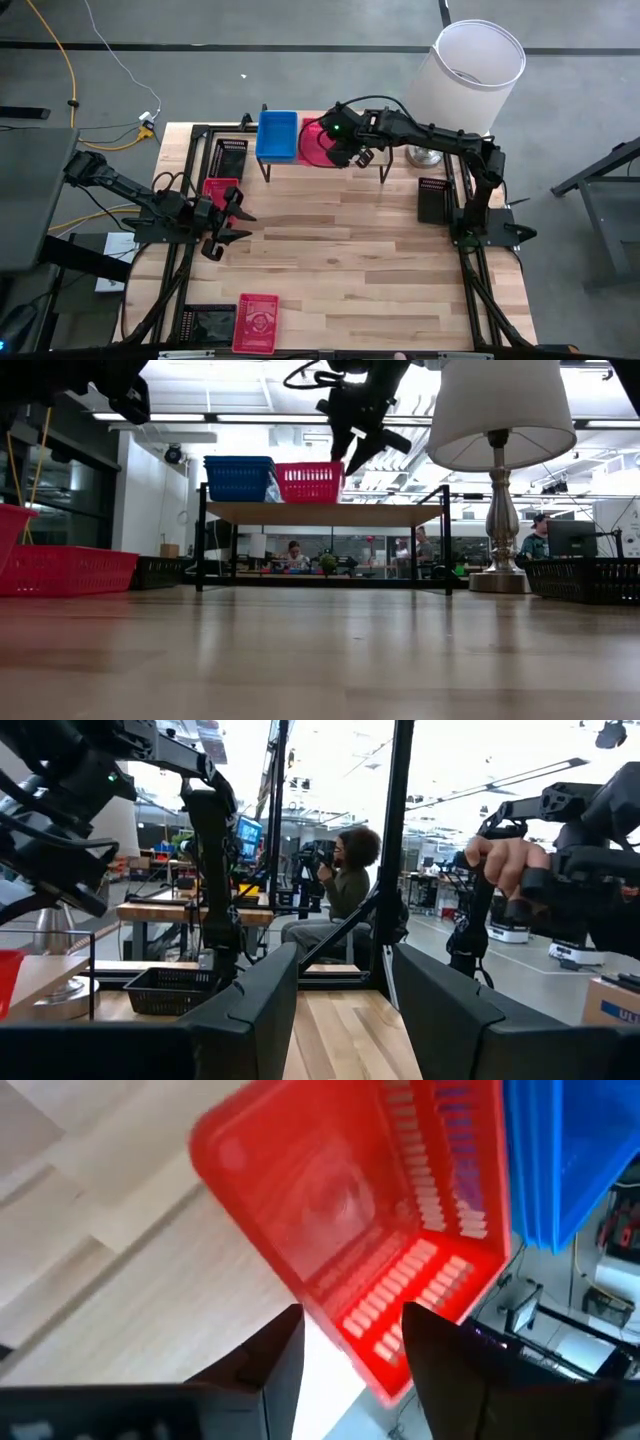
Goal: Stack baskets on shelf by color
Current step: Put the middle red bin on the shelf
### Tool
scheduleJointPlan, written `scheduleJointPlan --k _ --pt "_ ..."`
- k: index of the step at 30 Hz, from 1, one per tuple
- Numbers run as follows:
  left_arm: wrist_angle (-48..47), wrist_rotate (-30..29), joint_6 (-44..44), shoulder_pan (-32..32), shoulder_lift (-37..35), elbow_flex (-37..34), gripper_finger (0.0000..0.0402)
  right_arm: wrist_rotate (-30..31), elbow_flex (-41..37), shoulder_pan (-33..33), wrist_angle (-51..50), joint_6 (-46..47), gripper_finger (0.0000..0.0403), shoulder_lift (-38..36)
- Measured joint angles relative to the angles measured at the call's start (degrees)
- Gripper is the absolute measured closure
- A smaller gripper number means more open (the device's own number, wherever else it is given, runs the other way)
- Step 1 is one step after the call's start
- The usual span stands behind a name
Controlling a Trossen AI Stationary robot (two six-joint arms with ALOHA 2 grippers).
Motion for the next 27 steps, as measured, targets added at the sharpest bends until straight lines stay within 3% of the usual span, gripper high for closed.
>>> scheduleJointPlan --k 10,14,17,21,24,27 --pt "0.00 0.00 -0.07 0.00 0.00 0.00 0.0245 8.72 -0.02 -0.87 -0.49 -0.88 0.0256 -0.94" --pt "0.00 0.02 -0.07 -0.01 0.00 0.00 0.0245 12.53 -0.02 -0.85 -1.87 5.83 0.0273 -2.74" --pt "0.00 0.01 -0.07 0.00 0.00 0.00 0.0245 12.56 -0.02 -0.71 -7.29 15.33 0.0311 -4.18" --pt "-0.06 0.02 -0.07 -0.02 0.00 0.00 0.0245 0.39 -0.02 -0.61 -20.48 28.80 0.0388 -5.38" --pt "-0.07 0.02 -0.07 -0.02 0.00 0.00 0.0245 -14.89 -0.04 0.22 -27.52 35.76 0.0389 -5.51" --pt "-0.04 0.00 -0.01 -0.02 0.00 0.00 0.0245 -22.04 -0.04 2.95 -25.62 35.86 0.0399 -5.50"
